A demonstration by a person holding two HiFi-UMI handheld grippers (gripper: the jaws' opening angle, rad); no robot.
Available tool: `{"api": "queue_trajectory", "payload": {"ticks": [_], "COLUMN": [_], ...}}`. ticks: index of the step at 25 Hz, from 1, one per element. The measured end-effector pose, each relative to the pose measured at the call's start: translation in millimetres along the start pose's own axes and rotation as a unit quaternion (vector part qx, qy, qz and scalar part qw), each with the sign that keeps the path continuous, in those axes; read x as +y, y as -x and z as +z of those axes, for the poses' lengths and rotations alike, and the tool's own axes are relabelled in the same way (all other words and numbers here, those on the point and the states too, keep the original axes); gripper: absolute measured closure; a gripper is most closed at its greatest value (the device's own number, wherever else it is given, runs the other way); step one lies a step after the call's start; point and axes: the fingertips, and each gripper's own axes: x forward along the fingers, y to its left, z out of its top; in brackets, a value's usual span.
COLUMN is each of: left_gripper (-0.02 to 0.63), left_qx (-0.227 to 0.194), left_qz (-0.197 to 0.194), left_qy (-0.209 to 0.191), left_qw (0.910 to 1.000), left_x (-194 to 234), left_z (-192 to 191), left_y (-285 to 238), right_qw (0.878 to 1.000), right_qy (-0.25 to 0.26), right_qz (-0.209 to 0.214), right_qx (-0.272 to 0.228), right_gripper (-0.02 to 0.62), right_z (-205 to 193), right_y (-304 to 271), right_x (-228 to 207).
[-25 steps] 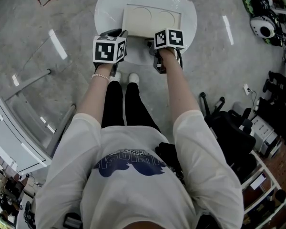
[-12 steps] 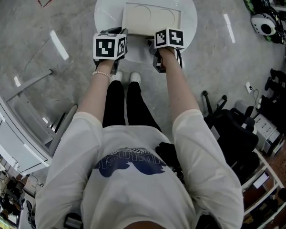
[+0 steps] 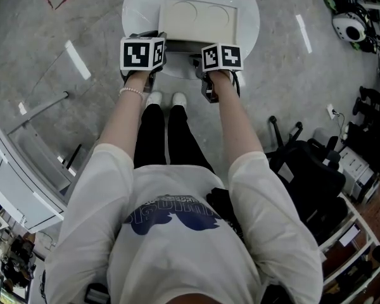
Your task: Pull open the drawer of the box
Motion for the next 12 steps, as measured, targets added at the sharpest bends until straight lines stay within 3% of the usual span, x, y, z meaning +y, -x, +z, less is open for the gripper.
{"api": "queue_trajectory", "payload": {"ticks": [12], "left_gripper": [0.523], "left_qx": [-0.001], "left_qz": [0.007], "left_qy": [0.002], "left_qw": [1.0], "left_x": [0], "left_z": [-2], "left_y": [-1], "right_qw": [1.0], "right_qy": [0.001], "right_qz": [0.011], "right_qx": [0.002], "right_gripper": [0.525], "right_z": [-32], "right_y": [2], "right_x": [3]}}
